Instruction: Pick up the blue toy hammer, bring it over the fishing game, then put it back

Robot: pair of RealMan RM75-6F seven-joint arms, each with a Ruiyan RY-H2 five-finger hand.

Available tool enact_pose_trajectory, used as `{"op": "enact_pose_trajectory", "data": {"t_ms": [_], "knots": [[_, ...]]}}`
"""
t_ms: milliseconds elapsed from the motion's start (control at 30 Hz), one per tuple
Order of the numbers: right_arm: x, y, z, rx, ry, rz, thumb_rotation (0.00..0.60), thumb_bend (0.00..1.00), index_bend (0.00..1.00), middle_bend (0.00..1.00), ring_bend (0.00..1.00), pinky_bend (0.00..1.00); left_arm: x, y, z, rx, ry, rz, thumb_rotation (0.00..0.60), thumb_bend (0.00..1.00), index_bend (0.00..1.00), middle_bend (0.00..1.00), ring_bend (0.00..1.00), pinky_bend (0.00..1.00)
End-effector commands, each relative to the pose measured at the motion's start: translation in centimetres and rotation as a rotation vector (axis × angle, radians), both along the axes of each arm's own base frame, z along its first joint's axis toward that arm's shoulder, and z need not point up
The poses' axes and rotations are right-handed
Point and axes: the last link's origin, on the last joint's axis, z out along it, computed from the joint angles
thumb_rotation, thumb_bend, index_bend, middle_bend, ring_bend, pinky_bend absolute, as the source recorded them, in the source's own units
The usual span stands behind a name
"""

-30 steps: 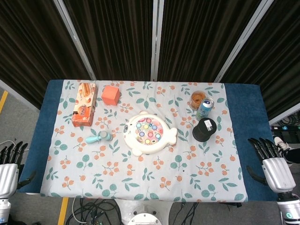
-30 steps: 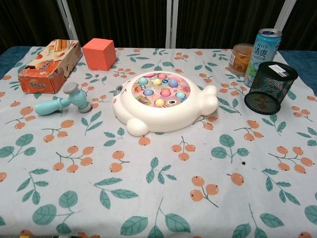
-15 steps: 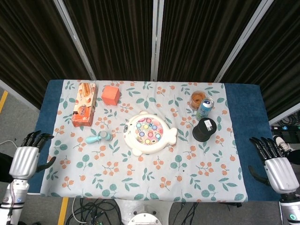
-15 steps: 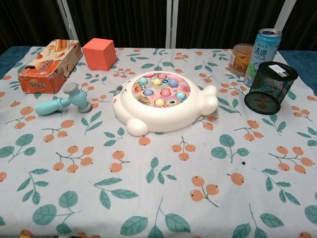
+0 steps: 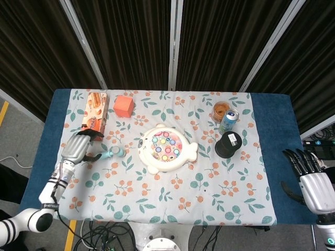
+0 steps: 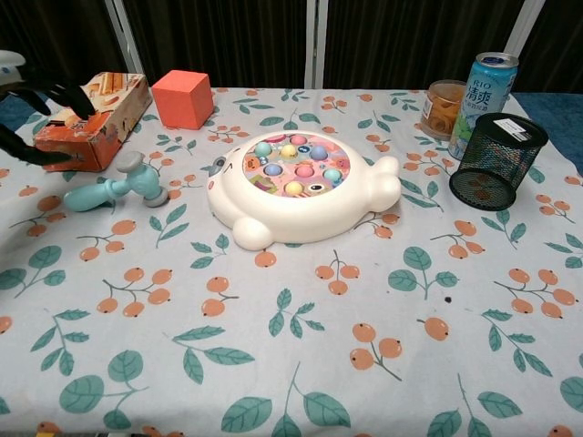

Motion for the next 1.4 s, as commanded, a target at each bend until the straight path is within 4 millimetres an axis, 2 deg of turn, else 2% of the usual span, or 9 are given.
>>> {"op": "enact_pose_trajectory", "data": {"t_ms": [33,233,600,1400], "knots": [[-0.1,0.0,0.0,0.001,0.0,-0.002,0.6,0.26,0.0,0.09,0.0,0.0,0.4,1.0,-1.8,-0.034,0.024,0.021,0.6,0.24,0.3,0.28,0.18,0.24],[-0.3,-0.1,-0.1,0.006,-0.006,-0.011,0.6,0.26,0.0,0.09,0.0,0.0,0.3,-0.1,-3.3,-0.071,0.018,0.048,0.6,0.24,0.29,0.28,0.18,0.24],[-0.6,-0.1,-0.3,0.01,-0.016,-0.022,0.6,0.26,0.0,0.1,0.0,0.0,0.7,0.3,-5.6,-0.055,0.012,0.061,0.6,0.26,0.38,0.31,0.21,0.26],[-0.8,-0.3,-0.6,0.023,-0.019,-0.041,0.6,0.26,0.0,0.1,0.0,0.0,1.0,0.7,-6.6,-0.062,-0.021,0.092,0.6,0.33,0.43,0.33,0.21,0.27]]}}
